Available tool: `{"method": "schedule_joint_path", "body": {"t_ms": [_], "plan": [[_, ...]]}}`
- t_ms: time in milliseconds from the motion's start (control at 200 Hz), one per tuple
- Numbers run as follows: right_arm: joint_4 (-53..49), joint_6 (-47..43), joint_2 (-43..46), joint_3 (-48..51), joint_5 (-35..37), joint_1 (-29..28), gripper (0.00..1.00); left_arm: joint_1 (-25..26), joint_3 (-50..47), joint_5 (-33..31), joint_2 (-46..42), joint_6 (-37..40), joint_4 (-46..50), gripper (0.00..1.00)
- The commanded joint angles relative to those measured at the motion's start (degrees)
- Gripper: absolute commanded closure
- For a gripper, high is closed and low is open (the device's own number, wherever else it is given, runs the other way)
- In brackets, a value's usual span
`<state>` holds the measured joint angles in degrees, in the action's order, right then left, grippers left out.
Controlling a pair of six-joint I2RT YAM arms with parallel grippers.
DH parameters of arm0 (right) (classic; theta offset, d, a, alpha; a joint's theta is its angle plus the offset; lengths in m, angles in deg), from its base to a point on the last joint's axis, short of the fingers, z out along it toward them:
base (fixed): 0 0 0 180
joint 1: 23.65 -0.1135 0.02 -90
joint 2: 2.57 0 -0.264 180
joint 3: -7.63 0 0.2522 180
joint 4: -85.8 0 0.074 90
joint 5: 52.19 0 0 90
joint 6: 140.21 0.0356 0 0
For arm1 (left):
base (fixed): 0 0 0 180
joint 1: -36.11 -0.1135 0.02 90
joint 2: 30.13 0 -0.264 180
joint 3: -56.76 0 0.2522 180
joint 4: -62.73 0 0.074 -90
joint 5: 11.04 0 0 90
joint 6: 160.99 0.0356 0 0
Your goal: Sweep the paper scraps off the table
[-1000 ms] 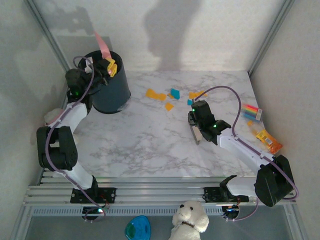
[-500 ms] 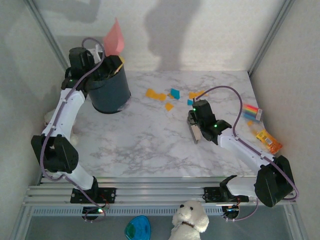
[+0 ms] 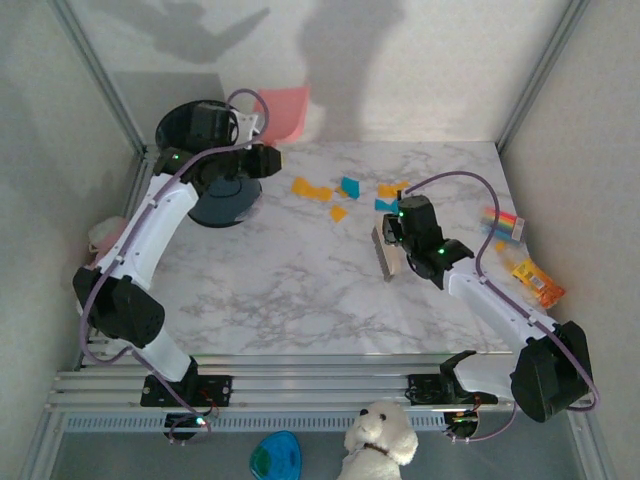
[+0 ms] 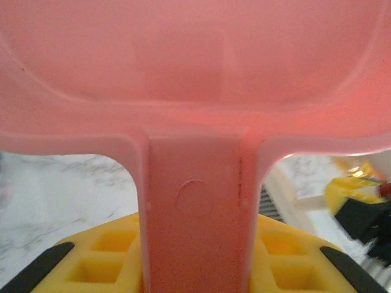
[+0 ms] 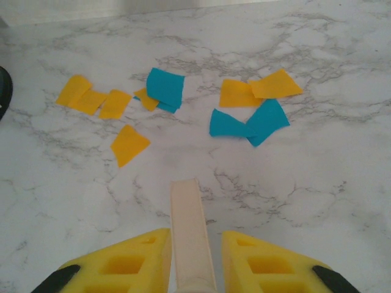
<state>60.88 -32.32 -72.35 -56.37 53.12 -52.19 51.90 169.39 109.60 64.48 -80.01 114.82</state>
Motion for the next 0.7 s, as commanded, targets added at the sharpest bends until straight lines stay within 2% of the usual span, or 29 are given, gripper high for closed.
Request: {"method": "schedule_joint_path", "body": {"t_ms": [0,220,481,696], "plan": [[3.47,1.92,0.99,0.10,-2.38,0.92,1.00,1.53,-1.96,-5.90,0.70,7.80,4.52,1.00],[6.78,4.42,-1.34,-1.19,-7.62,3.42,1.00,3.78,-6.28,-11.30,1.08,11.29,4.46,1.00],[11.21,8.08,-9.16,-6.46,-15.56,6.62,1.00,4.66,-11.82,-17.01,-0.89,12.60,0.87,1.00],[13.61,10.09,-15.83,-12.61,-18.95,7.09,1.00,4.86,-14.89,-18.68,-2.31,13.10,-1.71,1.00]]}}
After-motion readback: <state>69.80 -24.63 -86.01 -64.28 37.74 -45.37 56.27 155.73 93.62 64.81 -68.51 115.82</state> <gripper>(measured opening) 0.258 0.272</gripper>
